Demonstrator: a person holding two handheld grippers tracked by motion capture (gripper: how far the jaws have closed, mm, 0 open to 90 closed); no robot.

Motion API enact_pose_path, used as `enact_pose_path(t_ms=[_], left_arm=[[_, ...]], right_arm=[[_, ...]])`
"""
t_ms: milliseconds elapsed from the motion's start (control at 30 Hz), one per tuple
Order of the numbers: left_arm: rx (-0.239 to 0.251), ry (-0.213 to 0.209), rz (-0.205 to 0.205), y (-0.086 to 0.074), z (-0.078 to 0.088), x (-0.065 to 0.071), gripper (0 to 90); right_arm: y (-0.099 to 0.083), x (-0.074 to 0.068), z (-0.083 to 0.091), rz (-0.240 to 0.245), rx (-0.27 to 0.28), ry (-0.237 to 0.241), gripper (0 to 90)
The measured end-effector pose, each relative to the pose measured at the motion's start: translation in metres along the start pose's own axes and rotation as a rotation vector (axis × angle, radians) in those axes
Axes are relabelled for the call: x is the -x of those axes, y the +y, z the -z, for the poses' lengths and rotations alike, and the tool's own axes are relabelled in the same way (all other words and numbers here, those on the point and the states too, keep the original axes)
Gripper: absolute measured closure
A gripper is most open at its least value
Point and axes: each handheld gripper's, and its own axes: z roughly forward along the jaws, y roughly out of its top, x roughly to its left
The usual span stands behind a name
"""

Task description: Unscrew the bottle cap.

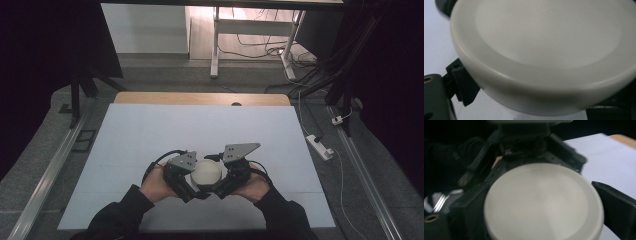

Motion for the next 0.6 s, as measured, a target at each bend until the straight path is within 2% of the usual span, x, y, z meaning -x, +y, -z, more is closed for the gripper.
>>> enact_pose_path(t_ms=[200,300,467,600], left_arm=[[0.002,0.076,0.056,0.001,0.001,-0.002,7.4],[0.002,0.099,0.071,0.001,0.002,-0.002,7.4],[0.007,0.124,0.093,0.002,0.003,-0.001,7.4],[0.009,0.132,0.095,0.003,0.003,0.0,7.4]], right_arm=[[0.007,-0.006,0.007,-0.048,0.031,-0.127,0.0],[0.006,-0.009,0.004,-0.056,0.015,-0.197,0.0],[0.005,-0.012,-0.001,-0.049,0.009,-0.262,0.0],[0.004,-0.013,-0.002,-0.056,0.028,-0.278,3.0]])
